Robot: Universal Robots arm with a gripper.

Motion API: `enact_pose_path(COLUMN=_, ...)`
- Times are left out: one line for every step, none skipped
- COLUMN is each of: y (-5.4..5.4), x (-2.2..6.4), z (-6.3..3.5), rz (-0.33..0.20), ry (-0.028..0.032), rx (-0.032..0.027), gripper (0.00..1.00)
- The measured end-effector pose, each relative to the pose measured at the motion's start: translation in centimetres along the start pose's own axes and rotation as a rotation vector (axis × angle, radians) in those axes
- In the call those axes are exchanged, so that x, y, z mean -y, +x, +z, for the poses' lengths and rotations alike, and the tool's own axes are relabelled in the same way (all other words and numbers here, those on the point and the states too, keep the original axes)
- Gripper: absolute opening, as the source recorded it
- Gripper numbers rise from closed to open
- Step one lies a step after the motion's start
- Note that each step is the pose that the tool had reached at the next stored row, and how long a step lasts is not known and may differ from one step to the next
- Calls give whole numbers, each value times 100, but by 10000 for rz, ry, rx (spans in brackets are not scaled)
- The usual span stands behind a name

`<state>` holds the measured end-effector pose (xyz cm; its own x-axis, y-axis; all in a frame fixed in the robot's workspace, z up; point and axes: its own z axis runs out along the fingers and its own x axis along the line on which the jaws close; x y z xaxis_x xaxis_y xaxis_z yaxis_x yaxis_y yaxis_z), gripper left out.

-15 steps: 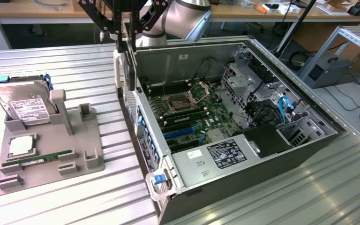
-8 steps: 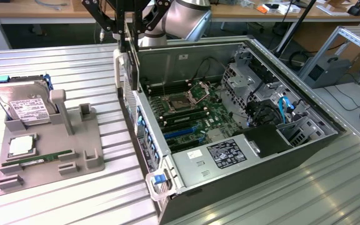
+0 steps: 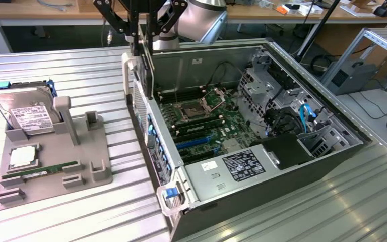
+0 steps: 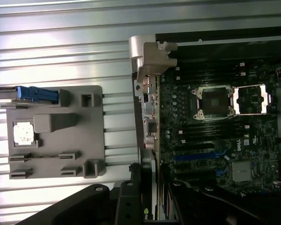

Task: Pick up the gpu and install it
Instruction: 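Pick up the gpu and move the gpu toward the slot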

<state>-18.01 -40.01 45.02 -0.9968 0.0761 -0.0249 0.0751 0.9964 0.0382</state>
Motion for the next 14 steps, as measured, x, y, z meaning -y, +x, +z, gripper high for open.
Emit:
enact_pose_path(y=-5, x=-1, z=0, rz=0, ry=0, rx=0, gripper=27)
enact_pose_path(y=-9, x=-1, z=0, rz=0, ry=0, rx=0, gripper=27)
enact_pose_path(y=-15, x=-1, z=0, rz=0, ry=0, rx=0, gripper=27)
enact_pose_path(y=-18, x=-1, z=1, rz=0, ry=-1, rx=0, gripper=27)
enact_pose_path(y=-23, x=-2, z=1, rz=0, ry=0, rx=0, gripper=27)
enact_pose_path(y=-30, x=-3, z=1, rz=0, ry=0, rx=0, gripper=27)
enact_pose_path(y=-34, x=-3, z=1, rz=0, ry=0, rx=0, gripper=27)
enact_pose_path(y=-38, x=-3, z=1, rz=0, ry=-1, rx=0, gripper=27)
enact_pose_path(y=-43, x=-3, z=1, rz=0, ry=-1, rx=0, gripper=27)
enact_pose_path(y=-48, x=-4, z=2, rz=0, ry=0, rx=0, gripper=27)
enact_pose_path(y=-52, x=-4, z=1, rz=0, ry=0, rx=0, gripper=27)
enact_pose_path(y=-56, x=-4, z=2, rz=0, ry=0, rx=0, gripper=27)
enact_pose_path(y=-62, x=-5, z=2, rz=0, ry=-1, rx=0, gripper=27)
enact_pose_path(y=-67, x=-5, z=2, rz=0, ry=0, rx=0, gripper=27)
